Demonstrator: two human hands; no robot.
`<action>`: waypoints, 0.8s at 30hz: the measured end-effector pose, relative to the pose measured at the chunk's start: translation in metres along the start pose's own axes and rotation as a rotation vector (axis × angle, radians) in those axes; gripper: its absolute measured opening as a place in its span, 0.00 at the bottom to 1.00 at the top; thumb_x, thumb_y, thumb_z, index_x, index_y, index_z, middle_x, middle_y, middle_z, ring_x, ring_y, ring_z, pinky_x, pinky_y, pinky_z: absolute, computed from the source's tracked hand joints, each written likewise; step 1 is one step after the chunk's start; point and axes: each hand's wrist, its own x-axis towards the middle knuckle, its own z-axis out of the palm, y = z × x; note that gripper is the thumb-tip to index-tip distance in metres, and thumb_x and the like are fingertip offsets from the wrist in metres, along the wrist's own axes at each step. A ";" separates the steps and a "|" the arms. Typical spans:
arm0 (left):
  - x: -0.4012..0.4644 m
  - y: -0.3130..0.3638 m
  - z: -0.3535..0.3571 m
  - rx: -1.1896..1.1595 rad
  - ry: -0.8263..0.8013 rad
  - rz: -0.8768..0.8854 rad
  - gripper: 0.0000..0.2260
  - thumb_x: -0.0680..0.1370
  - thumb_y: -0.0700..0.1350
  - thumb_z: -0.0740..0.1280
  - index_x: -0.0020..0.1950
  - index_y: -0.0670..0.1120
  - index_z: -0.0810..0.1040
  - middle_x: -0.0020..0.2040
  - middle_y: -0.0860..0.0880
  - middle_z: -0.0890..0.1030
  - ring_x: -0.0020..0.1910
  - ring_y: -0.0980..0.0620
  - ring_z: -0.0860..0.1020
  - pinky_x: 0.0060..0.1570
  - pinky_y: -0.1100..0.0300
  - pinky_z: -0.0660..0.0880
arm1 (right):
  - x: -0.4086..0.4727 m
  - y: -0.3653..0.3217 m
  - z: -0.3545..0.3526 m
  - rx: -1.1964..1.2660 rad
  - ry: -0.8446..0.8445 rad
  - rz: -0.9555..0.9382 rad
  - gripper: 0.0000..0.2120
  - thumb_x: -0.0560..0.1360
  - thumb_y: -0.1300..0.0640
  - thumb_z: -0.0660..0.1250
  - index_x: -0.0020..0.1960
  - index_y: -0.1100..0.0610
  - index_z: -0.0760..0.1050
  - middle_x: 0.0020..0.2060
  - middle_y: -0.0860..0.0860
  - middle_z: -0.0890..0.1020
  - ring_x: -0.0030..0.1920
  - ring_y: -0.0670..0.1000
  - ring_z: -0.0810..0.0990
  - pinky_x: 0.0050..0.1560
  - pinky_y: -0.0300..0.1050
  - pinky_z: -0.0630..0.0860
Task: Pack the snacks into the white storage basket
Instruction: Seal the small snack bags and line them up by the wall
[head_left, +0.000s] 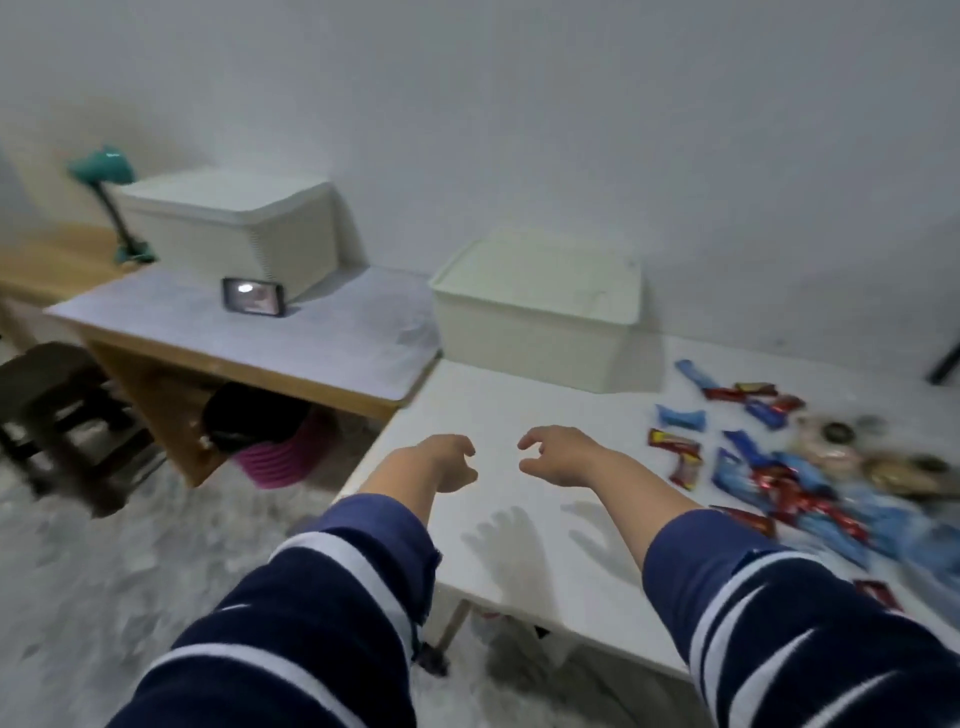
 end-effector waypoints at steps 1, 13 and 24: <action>0.007 0.023 0.000 0.013 -0.004 0.031 0.22 0.81 0.49 0.60 0.74 0.51 0.64 0.72 0.49 0.69 0.70 0.48 0.68 0.70 0.54 0.64 | -0.004 0.019 -0.011 0.010 0.020 0.026 0.20 0.78 0.51 0.61 0.70 0.51 0.69 0.68 0.52 0.72 0.68 0.53 0.70 0.66 0.45 0.68; 0.081 0.249 0.012 0.036 -0.003 0.267 0.21 0.80 0.48 0.62 0.73 0.49 0.66 0.72 0.47 0.68 0.70 0.47 0.68 0.69 0.55 0.65 | -0.026 0.229 -0.116 0.025 0.120 0.207 0.21 0.79 0.51 0.62 0.70 0.52 0.68 0.67 0.55 0.73 0.64 0.56 0.74 0.59 0.43 0.70; 0.147 0.374 0.062 0.000 -0.088 0.473 0.21 0.79 0.44 0.63 0.73 0.47 0.66 0.70 0.44 0.72 0.67 0.45 0.71 0.66 0.55 0.69 | -0.031 0.361 -0.157 0.112 0.227 0.381 0.18 0.78 0.53 0.63 0.68 0.53 0.72 0.67 0.53 0.73 0.65 0.54 0.73 0.60 0.40 0.68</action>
